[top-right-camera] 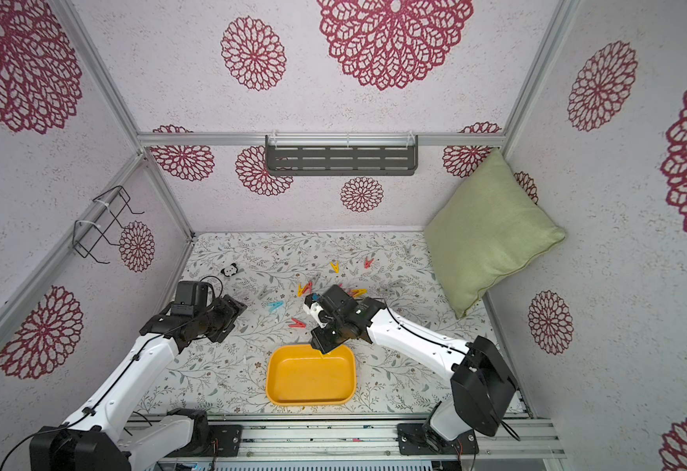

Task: Put the clothespins into the storage box
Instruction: Place the clothespin in the storage box, then pick up the clothespin from the center of the board.

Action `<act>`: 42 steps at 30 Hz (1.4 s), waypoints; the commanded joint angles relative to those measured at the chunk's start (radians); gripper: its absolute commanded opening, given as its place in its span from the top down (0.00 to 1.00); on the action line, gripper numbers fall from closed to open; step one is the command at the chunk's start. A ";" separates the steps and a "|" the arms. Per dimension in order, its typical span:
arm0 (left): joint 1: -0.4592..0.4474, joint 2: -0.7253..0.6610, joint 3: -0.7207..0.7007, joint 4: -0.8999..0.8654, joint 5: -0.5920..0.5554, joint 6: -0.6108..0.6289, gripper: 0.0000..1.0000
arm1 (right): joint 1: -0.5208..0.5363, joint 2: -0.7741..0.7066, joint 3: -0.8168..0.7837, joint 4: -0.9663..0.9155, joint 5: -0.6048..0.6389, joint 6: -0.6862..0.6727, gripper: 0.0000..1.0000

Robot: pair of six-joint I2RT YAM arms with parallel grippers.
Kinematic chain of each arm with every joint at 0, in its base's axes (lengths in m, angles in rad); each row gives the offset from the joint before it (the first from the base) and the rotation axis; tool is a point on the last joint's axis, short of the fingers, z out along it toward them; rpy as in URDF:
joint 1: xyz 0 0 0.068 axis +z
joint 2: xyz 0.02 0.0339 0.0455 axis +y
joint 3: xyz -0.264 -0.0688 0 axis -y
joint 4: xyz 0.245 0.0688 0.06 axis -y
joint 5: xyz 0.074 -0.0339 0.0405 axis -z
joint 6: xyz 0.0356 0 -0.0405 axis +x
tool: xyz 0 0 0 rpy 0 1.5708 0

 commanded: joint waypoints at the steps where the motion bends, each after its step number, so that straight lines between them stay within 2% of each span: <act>1: -0.020 -0.016 -0.012 -0.011 -0.028 -0.026 0.27 | 0.011 -0.007 -0.025 0.033 0.013 -0.009 0.91; 11: -0.050 0.002 0.022 -0.022 -0.063 -0.020 0.27 | 0.014 0.025 0.023 0.036 0.062 -0.015 0.65; 17: -0.067 0.104 0.066 0.016 -0.048 -0.003 0.27 | -0.021 0.038 0.113 0.009 0.109 -0.016 0.54; 23: -0.093 0.249 0.190 0.021 -0.046 0.045 0.27 | -0.161 0.052 0.199 -0.006 0.139 0.016 0.54; 30: -0.133 0.419 0.366 0.030 -0.014 0.109 0.27 | -0.302 0.158 0.336 -0.074 0.251 0.045 0.57; 42: -0.170 0.626 0.603 0.010 0.068 0.178 0.27 | -0.562 0.501 0.634 -0.082 0.322 0.146 0.59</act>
